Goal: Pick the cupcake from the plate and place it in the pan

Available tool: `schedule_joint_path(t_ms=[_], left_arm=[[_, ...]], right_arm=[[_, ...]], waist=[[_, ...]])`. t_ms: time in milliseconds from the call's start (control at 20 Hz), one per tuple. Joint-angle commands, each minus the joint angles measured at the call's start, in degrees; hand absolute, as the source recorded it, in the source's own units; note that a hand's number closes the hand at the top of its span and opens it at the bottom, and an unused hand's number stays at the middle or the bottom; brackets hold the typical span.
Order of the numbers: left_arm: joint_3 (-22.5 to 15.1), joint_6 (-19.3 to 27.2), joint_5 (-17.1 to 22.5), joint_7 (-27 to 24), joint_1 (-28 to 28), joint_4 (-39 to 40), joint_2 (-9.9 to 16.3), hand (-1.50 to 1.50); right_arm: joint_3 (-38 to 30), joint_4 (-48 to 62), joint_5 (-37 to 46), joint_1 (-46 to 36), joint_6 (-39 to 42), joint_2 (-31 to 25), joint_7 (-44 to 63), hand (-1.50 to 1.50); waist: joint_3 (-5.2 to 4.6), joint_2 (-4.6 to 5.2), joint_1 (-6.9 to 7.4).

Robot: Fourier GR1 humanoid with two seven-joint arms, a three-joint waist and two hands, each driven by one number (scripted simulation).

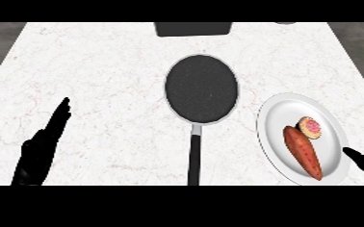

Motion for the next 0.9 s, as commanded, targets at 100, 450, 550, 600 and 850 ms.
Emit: schedule_joint_path(t_ms=[100, 450, 550, 600, 850], left_arm=[[-0.1, -1.7, -0.3, -0.1, -0.4, -0.1, 0.4, 0.00], [-1.8, -1.7, -2.5, 1.3, -3.5, 1.4, -2.4, 0.00], [0.1, -2.8, -2.1, -0.7, -4.6, 3.6, -1.9, 0.00], [-1.6, -2.5, -3.0, -2.4, -2.8, 3.0, -3.2, 0.00], [0.1, -3.6, -2.3, 1.4, -3.5, 1.0, -2.5, 0.00]], right_arm=[[2.8, -15.5, 1.4, 9.2, 8.6, -13.3, 18.9, -1.50], [1.4, -24.9, -3.8, -0.1, 19.2, -22.9, 36.1, -1.50], [-0.6, -20.3, -7.4, -6.3, 22.5, -25.4, 40.6, -1.50], [0.7, -20.6, -7.3, -7.9, 23.2, -26.4, 43.4, -1.50], [2.0, -16.3, -11.3, -12.8, 27.6, -26.6, 47.1, -1.50]], waist=[[0.08, 0.09, 1.55], [0.34, 0.39, 3.17], [0.37, 0.57, 3.76], [0.35, 0.56, 4.06], [0.42, 0.42, 3.78]])
